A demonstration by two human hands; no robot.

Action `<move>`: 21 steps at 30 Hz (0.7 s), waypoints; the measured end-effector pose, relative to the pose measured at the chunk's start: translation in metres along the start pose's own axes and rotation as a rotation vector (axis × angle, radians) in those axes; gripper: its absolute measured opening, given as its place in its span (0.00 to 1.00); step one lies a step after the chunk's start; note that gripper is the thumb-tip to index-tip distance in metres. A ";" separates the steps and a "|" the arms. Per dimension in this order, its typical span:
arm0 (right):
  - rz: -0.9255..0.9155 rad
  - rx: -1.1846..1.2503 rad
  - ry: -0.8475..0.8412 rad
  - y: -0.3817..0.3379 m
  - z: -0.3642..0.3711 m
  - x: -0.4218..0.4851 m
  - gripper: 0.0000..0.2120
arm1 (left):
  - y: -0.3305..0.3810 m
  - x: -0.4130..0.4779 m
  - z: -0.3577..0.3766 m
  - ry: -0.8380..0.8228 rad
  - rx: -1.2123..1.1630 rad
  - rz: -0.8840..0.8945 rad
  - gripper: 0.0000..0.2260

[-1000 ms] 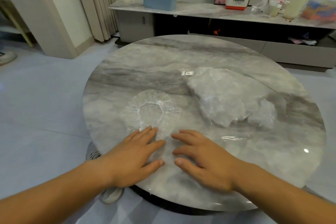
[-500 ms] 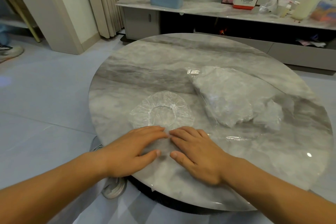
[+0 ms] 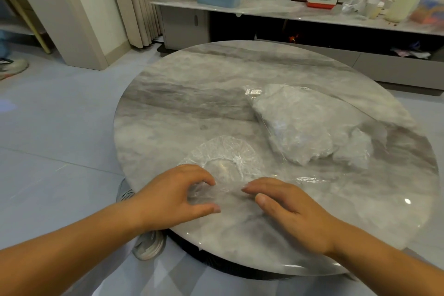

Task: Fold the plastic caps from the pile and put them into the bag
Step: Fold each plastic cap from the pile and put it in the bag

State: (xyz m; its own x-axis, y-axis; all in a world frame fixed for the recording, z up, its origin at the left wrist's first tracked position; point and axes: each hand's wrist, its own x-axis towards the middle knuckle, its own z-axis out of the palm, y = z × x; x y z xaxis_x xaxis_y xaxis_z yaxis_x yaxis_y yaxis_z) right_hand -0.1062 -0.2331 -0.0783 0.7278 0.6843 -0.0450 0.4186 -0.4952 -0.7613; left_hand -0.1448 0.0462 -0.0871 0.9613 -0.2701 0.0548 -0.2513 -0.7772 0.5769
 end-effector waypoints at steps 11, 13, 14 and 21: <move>0.068 -0.271 -0.038 -0.007 -0.001 0.022 0.25 | 0.000 0.035 -0.004 0.221 -0.027 -0.394 0.14; 0.068 -0.367 -0.059 -0.009 0.001 0.024 0.30 | 0.000 0.038 -0.001 0.185 0.061 -0.467 0.16; 0.078 -0.376 -0.045 -0.010 0.001 0.025 0.32 | 0.001 0.039 0.001 0.158 0.070 -0.507 0.18; 0.249 -0.067 0.216 -0.028 0.003 0.064 0.15 | 0.001 0.040 0.000 0.059 0.052 -0.561 0.35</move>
State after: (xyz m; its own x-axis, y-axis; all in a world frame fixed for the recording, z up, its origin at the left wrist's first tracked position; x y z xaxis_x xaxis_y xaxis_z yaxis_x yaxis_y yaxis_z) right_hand -0.0730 -0.1739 -0.0619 0.9076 0.4122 -0.0801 0.2431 -0.6714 -0.7001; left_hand -0.1065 0.0343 -0.0846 0.9535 0.2238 -0.2020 0.2962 -0.8201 0.4896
